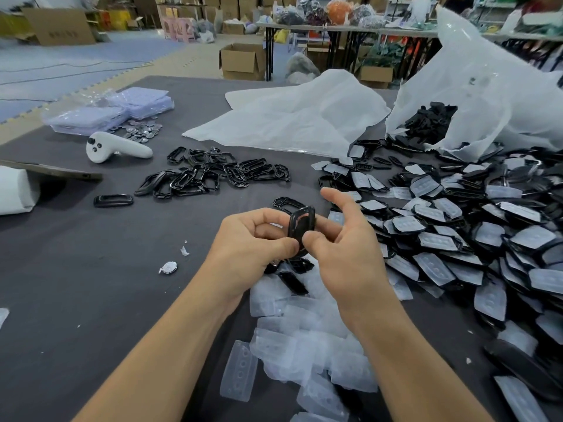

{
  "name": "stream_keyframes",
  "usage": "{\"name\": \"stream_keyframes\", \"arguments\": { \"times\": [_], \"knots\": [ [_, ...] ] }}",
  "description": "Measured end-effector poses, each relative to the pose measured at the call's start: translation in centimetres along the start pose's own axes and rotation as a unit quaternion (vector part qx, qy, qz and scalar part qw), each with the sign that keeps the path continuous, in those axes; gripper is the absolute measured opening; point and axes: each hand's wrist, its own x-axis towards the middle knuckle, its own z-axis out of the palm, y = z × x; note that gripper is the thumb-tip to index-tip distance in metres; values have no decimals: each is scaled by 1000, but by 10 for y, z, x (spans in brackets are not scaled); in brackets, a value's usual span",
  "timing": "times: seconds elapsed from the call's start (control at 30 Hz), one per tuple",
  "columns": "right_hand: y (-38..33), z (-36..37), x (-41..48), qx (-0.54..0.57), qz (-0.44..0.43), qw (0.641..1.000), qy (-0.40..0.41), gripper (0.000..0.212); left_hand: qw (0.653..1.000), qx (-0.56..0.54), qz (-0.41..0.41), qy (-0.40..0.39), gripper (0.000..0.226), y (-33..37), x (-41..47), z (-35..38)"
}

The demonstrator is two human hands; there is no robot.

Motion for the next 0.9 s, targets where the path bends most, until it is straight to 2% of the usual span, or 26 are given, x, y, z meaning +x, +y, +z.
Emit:
{"name": "stream_keyframes", "arguments": {
  "times": [0.2, 0.33, 0.43, 0.5, 0.6, 0.7, 0.8, 0.9],
  "knots": [
    [2, 1, -1, 9, -6, 999, 45, 36, 1000, 10, 14, 16, 38, -1, -2, 5],
    [4, -1, 2, 0, -19, 999, 51, 35, 993, 95, 39, 51, 27, 0, -5, 11],
    [5, -1, 3, -59, -51, 997, 23, 32, 967, 210, 78, 119, 21, -1, -9, 15],
    [4, -2, 3, -81, -60, 995, 1, 32, 959, 231, 89, 136, 20, -1, -10, 17],
    [4, -2, 1, -72, -64, 995, 6, 30, 972, 190, 82, 109, 17, -2, -7, 14],
    [2, -1, -1, -76, -59, 995, 29, 20, 995, 58, 25, 72, 17, -1, -4, 12],
    [0, -1, -2, -105, -72, 991, 40, 19, 998, -39, -18, 45, 19, 0, -4, 14],
    [-3, 0, -4, -162, -121, 978, 51, 24, 997, -62, -7, 54, 20, 0, -4, 15]
  ]
}}
